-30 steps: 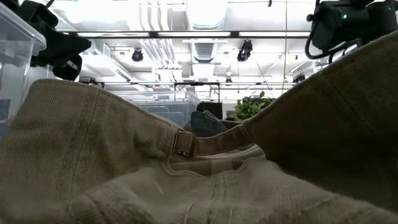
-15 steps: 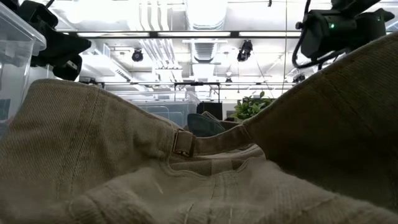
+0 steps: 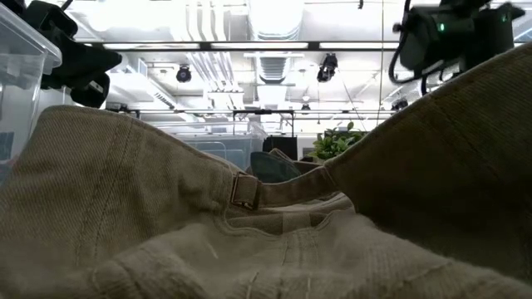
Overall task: Pick & Place hat
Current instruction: Put the right black cap in the top transparent bin
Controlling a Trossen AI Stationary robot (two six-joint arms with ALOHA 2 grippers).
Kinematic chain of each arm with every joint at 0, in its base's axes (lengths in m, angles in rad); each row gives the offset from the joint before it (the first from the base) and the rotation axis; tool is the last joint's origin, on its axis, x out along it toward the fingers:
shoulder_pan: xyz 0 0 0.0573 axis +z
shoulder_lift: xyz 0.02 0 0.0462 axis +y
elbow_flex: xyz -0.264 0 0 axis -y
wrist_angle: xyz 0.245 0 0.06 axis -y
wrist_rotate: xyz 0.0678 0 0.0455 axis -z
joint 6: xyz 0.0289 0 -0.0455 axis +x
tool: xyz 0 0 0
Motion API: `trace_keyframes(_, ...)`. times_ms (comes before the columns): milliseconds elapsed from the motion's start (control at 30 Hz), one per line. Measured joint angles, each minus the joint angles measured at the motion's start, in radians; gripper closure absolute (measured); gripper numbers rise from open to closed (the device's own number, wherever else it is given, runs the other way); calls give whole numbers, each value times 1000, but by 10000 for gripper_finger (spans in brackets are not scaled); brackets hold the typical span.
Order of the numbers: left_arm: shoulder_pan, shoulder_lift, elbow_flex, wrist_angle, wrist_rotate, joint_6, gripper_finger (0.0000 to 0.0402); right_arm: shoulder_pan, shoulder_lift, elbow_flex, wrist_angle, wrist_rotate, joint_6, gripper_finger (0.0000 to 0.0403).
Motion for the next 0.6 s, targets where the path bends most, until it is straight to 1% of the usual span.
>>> trace_keyframes(267, 0, 0, 0, 0, 0, 0, 401, 2, -82, 90, -77, 72, -24, 392)
trace_keyframes(467, 0, 0, 0, 0, 0, 0, 401, 2, -109, 192, -261, 105, -46, 392)
trace_keyframes(600, 0, 0, 0, 0, 0, 0, 401, 2, -124, 261, -304, 155, -66, 392)
